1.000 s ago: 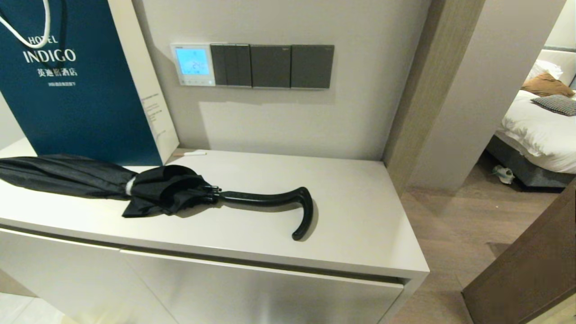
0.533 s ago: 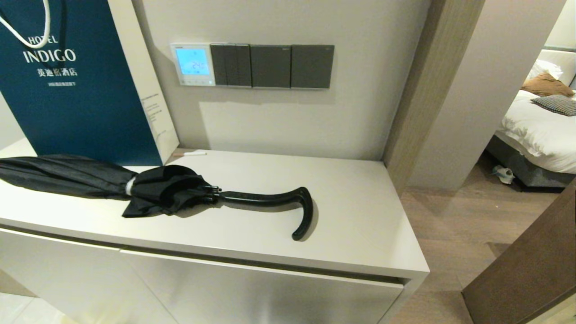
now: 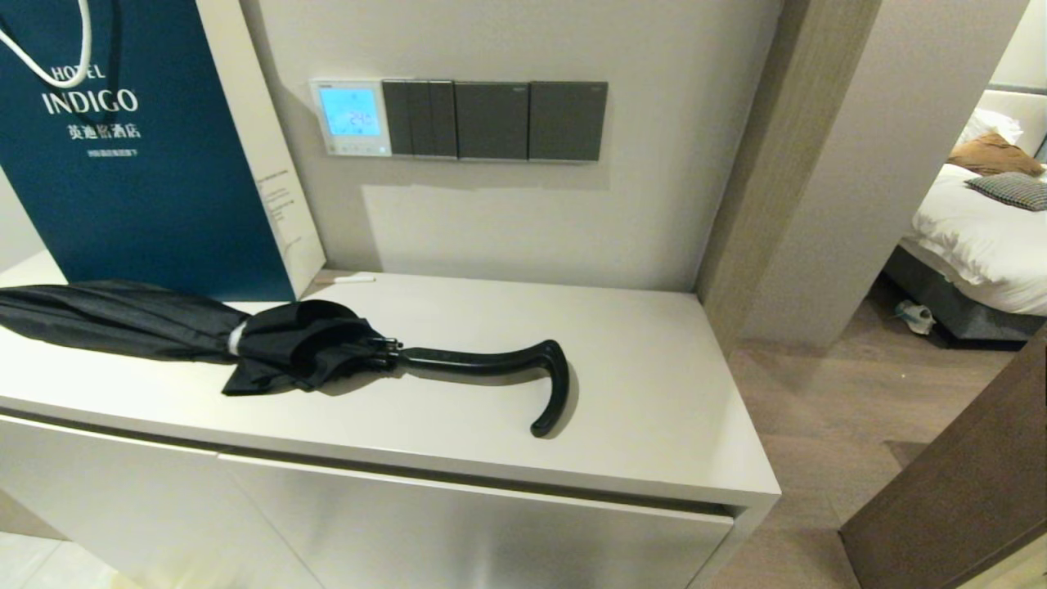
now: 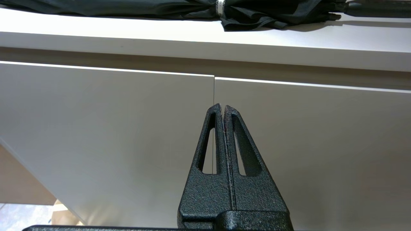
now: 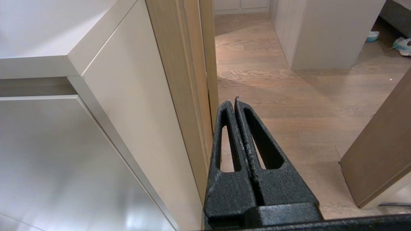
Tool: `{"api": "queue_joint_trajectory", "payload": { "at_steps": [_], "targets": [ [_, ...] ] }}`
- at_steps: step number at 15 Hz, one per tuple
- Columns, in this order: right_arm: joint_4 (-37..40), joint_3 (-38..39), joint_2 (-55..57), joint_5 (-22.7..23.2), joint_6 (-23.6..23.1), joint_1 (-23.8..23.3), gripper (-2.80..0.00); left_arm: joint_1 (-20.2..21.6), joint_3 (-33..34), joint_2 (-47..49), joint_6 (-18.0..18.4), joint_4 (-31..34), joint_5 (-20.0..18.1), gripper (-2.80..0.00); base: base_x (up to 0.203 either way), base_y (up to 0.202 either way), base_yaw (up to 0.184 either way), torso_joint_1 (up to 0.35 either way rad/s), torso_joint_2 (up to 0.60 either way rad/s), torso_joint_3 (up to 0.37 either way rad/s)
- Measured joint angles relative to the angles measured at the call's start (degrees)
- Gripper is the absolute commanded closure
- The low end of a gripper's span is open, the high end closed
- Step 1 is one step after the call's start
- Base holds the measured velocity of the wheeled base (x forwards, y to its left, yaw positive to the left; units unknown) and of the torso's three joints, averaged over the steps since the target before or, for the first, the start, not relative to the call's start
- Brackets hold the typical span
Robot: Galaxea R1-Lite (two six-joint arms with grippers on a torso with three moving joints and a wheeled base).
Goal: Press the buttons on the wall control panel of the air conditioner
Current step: Turn off the central air conditioner
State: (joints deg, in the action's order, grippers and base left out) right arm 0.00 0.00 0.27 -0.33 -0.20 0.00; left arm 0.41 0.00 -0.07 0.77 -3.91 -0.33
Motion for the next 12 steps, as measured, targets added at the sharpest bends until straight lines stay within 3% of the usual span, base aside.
{"api": "queue_joint_trajectory", "payload": {
  "at_steps": [12],
  "targets": [
    [0.0, 0.0, 0.0, -0.02, 0.05, 0.0, 0.0, 0.0, 0.0, 0.0, 0.01, 0.0, 0.02, 0.0, 0.0, 0.0, 0.0, 0.0, 0.0, 0.0]
  ]
}}
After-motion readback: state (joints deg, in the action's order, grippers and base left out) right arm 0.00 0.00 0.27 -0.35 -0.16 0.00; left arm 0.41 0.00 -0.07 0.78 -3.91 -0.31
